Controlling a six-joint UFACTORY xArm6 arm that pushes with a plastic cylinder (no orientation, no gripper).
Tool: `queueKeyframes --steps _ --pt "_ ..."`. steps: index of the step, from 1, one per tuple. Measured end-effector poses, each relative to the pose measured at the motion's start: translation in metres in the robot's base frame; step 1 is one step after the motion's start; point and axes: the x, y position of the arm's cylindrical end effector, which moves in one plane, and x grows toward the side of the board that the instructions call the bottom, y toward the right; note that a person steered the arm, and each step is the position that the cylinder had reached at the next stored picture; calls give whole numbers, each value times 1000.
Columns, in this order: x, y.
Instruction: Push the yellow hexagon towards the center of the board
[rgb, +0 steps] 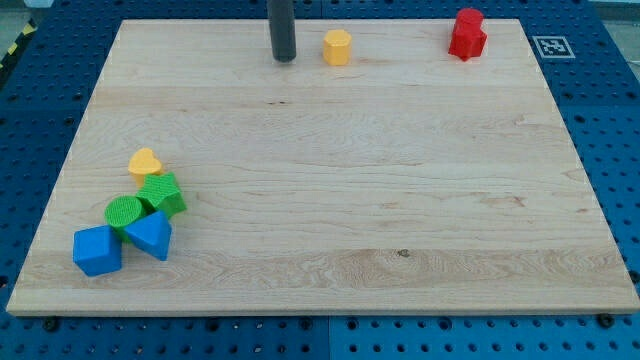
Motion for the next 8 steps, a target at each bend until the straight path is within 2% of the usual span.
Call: queueKeyframes --steps 1,2,5,7,8 --pt "-48 25" --pt "-55 58" --pt "22 64" --pt "32 122" --pt "48 124"
